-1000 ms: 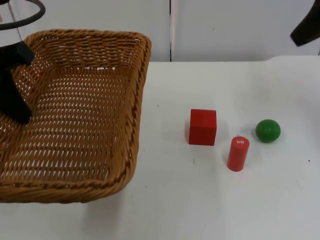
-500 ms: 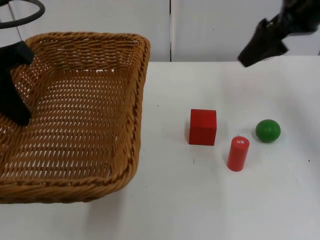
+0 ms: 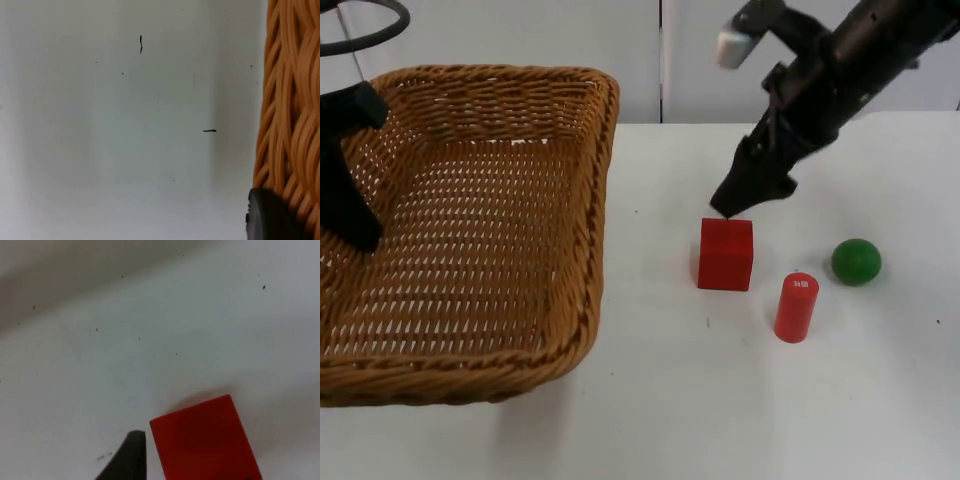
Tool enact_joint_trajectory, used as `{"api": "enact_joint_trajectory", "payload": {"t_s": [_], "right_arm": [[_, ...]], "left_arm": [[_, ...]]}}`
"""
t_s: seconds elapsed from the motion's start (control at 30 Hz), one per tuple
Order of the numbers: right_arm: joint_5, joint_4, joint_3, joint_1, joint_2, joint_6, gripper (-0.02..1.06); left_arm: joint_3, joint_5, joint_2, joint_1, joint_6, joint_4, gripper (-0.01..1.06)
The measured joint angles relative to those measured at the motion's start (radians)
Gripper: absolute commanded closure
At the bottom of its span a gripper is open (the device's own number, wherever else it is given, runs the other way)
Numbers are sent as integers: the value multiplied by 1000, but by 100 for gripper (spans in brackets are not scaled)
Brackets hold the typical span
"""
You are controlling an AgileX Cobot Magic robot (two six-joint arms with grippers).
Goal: Pick up the basket with the left hand and place the object to the left of the red cylinder into the basket with the right hand.
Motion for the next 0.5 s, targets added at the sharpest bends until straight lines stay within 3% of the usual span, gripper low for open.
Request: {"api": "enact_joint_trajectory", "payload": {"t_s": [0.5], "right_arm": [[-45, -23, -49, 53, 108, -19, 6]], "left_arm": [[0, 6, 0, 0, -4, 8, 105]]}}
